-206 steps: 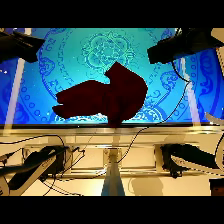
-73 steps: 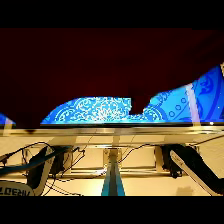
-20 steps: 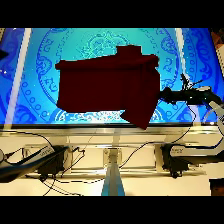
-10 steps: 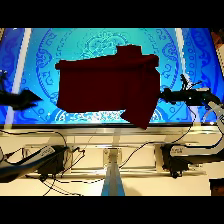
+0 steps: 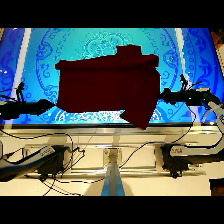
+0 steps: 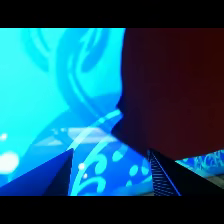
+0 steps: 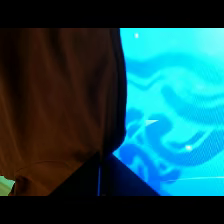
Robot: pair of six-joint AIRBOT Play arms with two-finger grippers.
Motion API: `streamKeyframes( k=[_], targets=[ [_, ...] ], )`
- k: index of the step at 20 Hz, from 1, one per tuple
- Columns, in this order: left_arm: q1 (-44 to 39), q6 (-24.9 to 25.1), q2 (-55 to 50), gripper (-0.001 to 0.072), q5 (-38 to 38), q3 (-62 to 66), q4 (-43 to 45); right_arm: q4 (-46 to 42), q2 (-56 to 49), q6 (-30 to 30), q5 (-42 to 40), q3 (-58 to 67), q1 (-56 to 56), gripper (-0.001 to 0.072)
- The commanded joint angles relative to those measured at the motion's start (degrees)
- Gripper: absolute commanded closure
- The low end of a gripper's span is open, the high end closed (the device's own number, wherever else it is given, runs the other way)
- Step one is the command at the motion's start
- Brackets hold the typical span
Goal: Fold the clothes and pants, and hang the long-sleeved shirts on hangers.
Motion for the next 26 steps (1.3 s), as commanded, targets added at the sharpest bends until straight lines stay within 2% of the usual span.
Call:
streamKeyframes(
  k=[1, 3, 8, 16, 26],
  targets=[
    [-1.92, 9.73, -3.02, 0.0180, 2.23, -0.52, -7.50, 0.07, 0.04, 0.04, -0.28, -0.02, -0.04, 0.0694],
    [-3.85, 10.58, -5.97, 0.0229, 3.23, -0.52, -8.24, 0.07, 0.04, 0.04, -0.31, -0.02, -0.04, 0.0694],
    [-4.85, 10.84, -8.79, 0.0229, 2.19, -0.15, -7.87, 0.09, 0.04, 0.07, -0.22, -0.02, -0.04, 0.0694],
    [-4.87, 12.50, -8.79, 0.0229, -14.95, 4.15, -6.23, 0.07, 0.04, 0.07, -0.09, -0.02, -0.04, 0.0693],
    [-4.85, 13.77, -8.81, 0.0229, -13.38, 4.52, -2.54, 0.07, 0.04, 0.09, -0.04, -0.02, -0.04, 0.0693]
  ],
)
